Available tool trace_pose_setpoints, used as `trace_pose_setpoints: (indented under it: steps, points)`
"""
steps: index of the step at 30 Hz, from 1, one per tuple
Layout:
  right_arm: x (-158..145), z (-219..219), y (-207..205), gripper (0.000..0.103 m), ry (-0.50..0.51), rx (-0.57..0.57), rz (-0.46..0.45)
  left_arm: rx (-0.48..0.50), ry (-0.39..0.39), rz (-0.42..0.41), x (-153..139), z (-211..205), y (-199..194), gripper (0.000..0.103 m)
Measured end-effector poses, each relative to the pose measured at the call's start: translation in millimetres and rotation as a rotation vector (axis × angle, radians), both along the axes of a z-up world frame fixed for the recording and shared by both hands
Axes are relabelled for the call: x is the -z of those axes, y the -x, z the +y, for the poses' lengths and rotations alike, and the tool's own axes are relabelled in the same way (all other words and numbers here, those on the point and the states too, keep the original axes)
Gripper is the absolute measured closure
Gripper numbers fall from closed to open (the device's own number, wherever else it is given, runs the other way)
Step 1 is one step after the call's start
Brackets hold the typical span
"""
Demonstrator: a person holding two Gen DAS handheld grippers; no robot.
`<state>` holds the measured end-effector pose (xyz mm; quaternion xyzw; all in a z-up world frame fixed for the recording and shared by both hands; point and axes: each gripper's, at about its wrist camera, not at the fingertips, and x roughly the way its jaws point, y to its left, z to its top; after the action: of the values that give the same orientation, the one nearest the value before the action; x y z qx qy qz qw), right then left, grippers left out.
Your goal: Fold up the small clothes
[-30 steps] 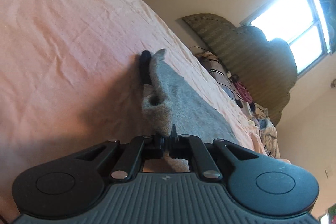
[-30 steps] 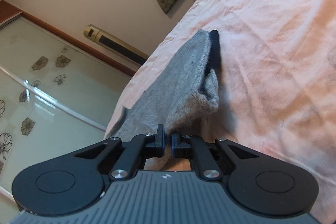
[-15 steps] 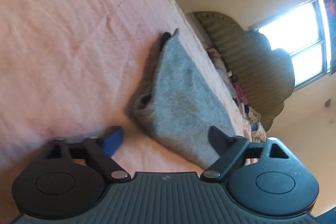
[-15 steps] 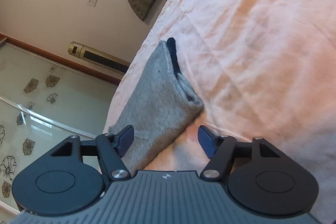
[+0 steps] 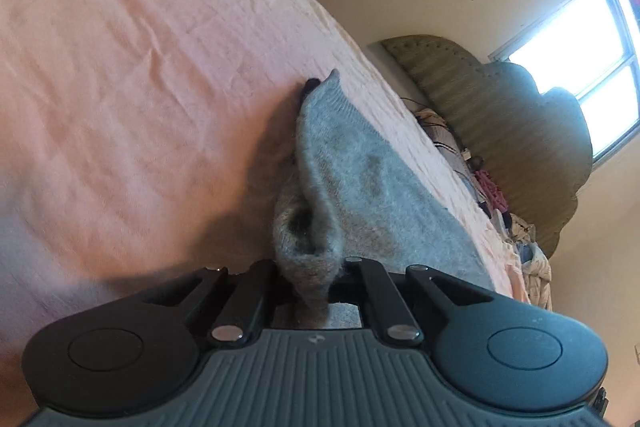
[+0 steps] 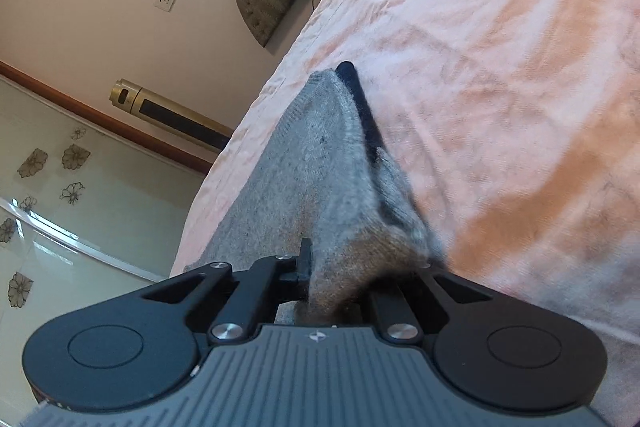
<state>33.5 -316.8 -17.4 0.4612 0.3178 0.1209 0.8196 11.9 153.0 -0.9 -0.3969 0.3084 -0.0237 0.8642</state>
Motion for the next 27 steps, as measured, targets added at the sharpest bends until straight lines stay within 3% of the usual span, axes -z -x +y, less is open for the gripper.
trace_pose_setpoints:
  steps: [4,6,9,11,12,13,14,15,17,18,19,20,24,26,27]
  points:
    - [-20,-7,32,0.091,0.004,-0.076,-0.07,0.074,-0.006,-0.069,-25,12,26,0.099]
    - [-25,-9,56,0.091,-0.009,-0.134,-0.07,0.107,0.0,-0.064,-32,23,43,0.099]
    - [-24,-10,94,0.09,0.007,-0.215,-0.025,0.176,-0.052,-0.017,-27,38,62,0.096]
    - [-17,-13,110,0.077,0.068,-0.235,0.061,0.174,-0.124,0.054,-14,51,70,0.092]
    - [-15,-19,113,0.059,0.089,-0.221,0.081,0.16,-0.152,0.07,-12,57,72,0.083]
    - [-19,-27,113,0.055,0.086,-0.209,0.055,0.142,-0.175,0.068,-15,63,73,0.082]
    - [-25,-35,109,0.043,0.104,-0.178,0.042,0.118,-0.193,0.047,-23,70,70,0.081]
    - [-36,-43,101,0.038,0.138,-0.123,0.016,0.091,-0.209,0.01,-32,75,66,0.076]
    - [-56,-50,75,0.035,0.191,-0.091,-0.06,0.044,-0.249,-0.091,-55,77,45,0.042]
    - [-64,-50,55,0.035,0.213,-0.105,-0.088,0.048,-0.279,-0.133,-62,75,31,0.009]
    - [-69,-47,35,0.035,0.235,-0.114,-0.097,0.048,-0.334,-0.172,-68,70,14,0.006]
    - [-71,-43,8,0.035,0.268,-0.141,-0.098,0.058,-0.39,-0.181,-70,60,-5,0.006]
    - [-63,-9,-82,0.035,0.448,-0.227,-0.015,0.181,-0.544,-0.076,-55,19,-93,0.01]
    - [-56,7,-106,0.036,0.534,-0.255,0.025,0.234,-0.602,-0.014,-41,-1,-125,0.032]
    - [-48,16,-114,0.037,0.569,-0.293,0.041,0.276,-0.615,0.024,-34,-9,-138,0.05]
